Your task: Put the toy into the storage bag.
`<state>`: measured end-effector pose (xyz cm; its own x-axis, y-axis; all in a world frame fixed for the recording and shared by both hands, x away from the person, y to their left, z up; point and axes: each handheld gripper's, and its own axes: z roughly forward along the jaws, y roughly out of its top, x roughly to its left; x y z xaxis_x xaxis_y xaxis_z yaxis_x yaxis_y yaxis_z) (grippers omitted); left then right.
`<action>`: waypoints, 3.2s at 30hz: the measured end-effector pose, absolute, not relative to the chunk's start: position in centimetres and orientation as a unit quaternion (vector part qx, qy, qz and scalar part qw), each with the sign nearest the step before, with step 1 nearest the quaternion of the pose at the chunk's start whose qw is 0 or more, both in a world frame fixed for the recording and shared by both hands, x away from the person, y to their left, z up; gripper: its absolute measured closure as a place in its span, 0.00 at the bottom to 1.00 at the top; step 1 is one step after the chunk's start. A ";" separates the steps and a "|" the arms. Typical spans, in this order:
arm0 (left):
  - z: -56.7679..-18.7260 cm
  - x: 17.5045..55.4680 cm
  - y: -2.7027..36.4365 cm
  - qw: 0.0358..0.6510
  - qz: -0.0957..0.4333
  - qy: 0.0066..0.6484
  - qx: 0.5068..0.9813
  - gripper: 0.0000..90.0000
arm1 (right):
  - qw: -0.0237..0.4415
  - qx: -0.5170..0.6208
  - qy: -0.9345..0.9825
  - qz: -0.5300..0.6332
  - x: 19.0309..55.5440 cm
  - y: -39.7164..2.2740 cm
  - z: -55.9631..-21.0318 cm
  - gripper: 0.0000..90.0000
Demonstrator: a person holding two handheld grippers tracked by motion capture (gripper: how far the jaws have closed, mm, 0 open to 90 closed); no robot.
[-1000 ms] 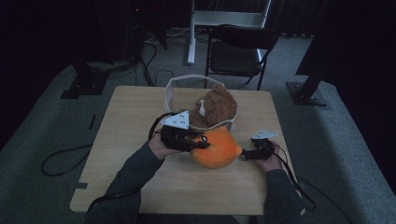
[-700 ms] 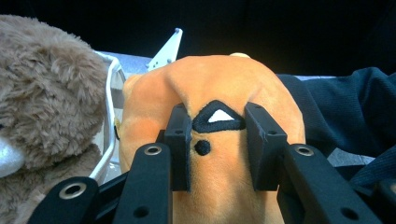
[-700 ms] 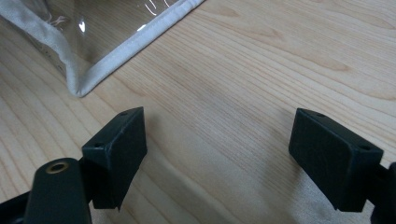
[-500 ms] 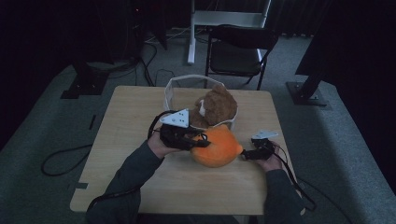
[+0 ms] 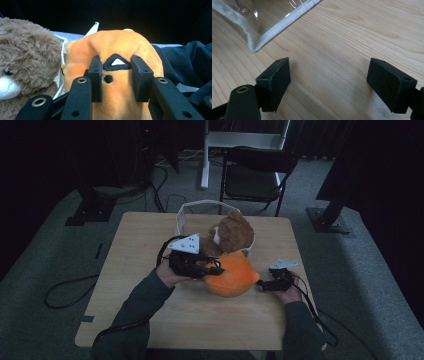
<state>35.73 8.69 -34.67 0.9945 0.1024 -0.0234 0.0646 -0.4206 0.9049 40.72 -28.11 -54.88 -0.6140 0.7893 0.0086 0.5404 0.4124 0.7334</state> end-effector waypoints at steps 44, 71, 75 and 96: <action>-31.7 36.8 10.1 0.565 0.047 0.059 0.822 0.74 | 0.172 0.405 0.823 0.361 40.7 -28.1 -54.9 0.20; -31.2 38.9 11.9 0.576 0.062 0.093 0.810 0.74 | 0.172 0.404 0.823 0.361 40.7 -28.1 -54.9 0.20; -31.2 39.2 12.1 0.577 0.066 0.098 0.808 0.74 | 0.172 0.404 0.823 0.361 40.7 -28.1 -54.9 0.20; -30.6 40.5 13.4 0.579 0.076 0.122 0.803 0.74 | 0.172 0.404 0.823 0.361 40.7 -28.1 -54.9 0.20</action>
